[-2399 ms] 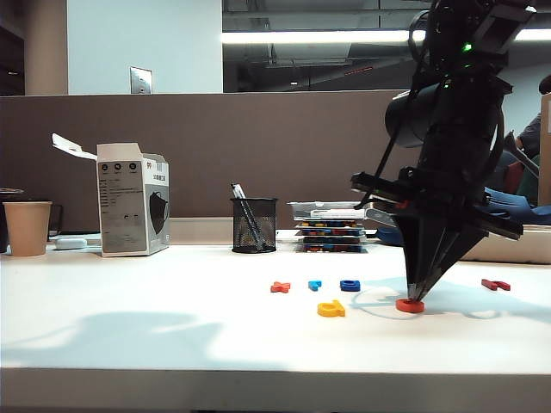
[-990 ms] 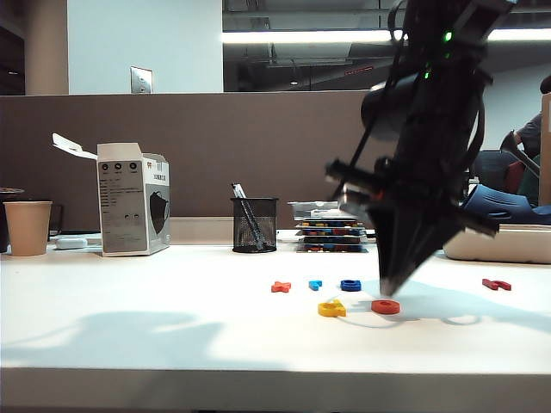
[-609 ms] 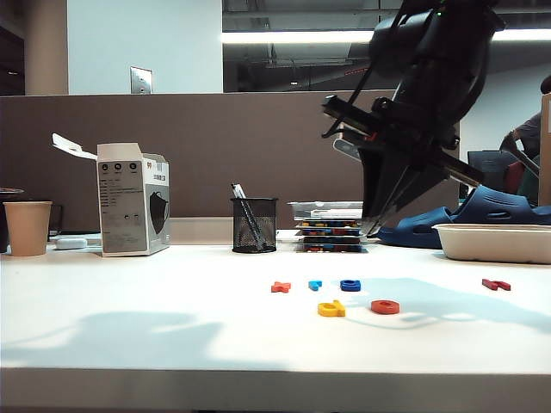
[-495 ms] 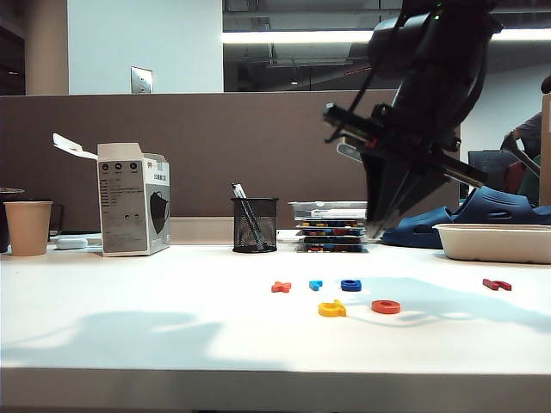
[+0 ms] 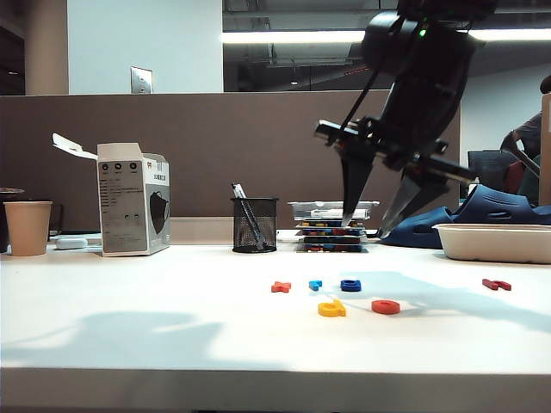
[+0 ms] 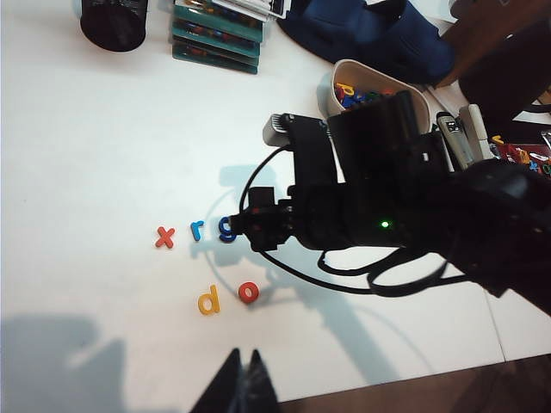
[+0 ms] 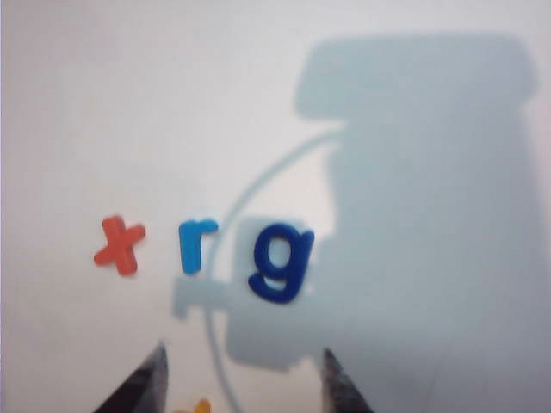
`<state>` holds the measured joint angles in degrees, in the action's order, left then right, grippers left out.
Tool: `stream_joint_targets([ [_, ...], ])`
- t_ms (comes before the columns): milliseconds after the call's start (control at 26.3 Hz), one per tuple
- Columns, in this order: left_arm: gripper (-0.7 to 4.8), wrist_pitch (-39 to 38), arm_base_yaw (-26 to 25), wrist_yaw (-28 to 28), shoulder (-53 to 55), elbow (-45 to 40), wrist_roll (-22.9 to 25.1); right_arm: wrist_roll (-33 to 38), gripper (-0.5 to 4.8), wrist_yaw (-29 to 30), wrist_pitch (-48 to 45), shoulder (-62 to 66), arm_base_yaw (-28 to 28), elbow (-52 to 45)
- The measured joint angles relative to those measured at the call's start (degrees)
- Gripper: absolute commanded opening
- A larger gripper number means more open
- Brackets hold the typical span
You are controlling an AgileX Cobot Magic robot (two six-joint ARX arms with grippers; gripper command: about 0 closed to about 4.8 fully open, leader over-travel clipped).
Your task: Select the appropriate letters from the row of letter magnets placed on the table to arrange into the word "dog".
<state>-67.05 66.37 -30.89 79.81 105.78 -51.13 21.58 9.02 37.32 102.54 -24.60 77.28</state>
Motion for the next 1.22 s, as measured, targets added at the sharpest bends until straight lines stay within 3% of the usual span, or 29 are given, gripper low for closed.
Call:
stream_joint_targets([
  [419,-0.05,0.0,0.0,0.0,0.0,0.0,0.0,1.0,2.26,-0.3,-2.4,7.7,0.0,-0.1],
  [571,-0.05,0.0,0.0,0.0,0.0,0.0,0.0,0.9,2.58,-0.3,-3.0,8.2,0.0,-0.1],
  [1219,-0.05,0.0,0.0,0.0,0.0,0.0,0.0,2.0,2.57,-2.0,-5.6,9.8,-0.9,1.0],
])
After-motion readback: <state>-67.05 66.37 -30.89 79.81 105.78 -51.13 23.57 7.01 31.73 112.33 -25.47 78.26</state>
